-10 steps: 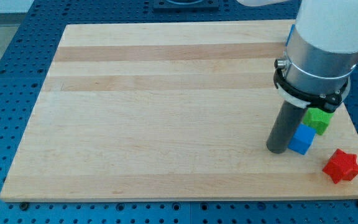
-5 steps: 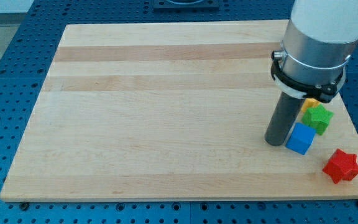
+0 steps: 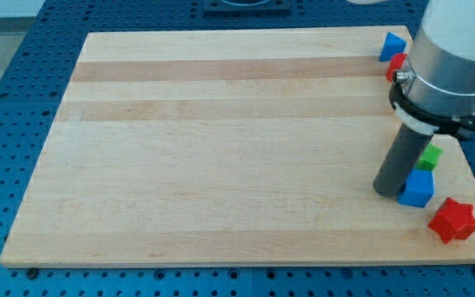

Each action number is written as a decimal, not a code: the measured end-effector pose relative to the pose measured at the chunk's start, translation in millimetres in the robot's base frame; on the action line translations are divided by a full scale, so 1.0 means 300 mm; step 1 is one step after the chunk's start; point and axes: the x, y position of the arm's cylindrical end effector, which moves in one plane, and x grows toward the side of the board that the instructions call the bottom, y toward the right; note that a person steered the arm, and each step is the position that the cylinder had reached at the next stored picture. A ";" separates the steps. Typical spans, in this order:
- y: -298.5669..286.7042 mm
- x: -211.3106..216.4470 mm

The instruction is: Place the blue cube in between the green star and red star

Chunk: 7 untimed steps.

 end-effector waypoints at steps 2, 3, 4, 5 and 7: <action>0.004 0.001; 0.012 0.001; 0.015 0.001; 0.022 0.001; 0.036 0.001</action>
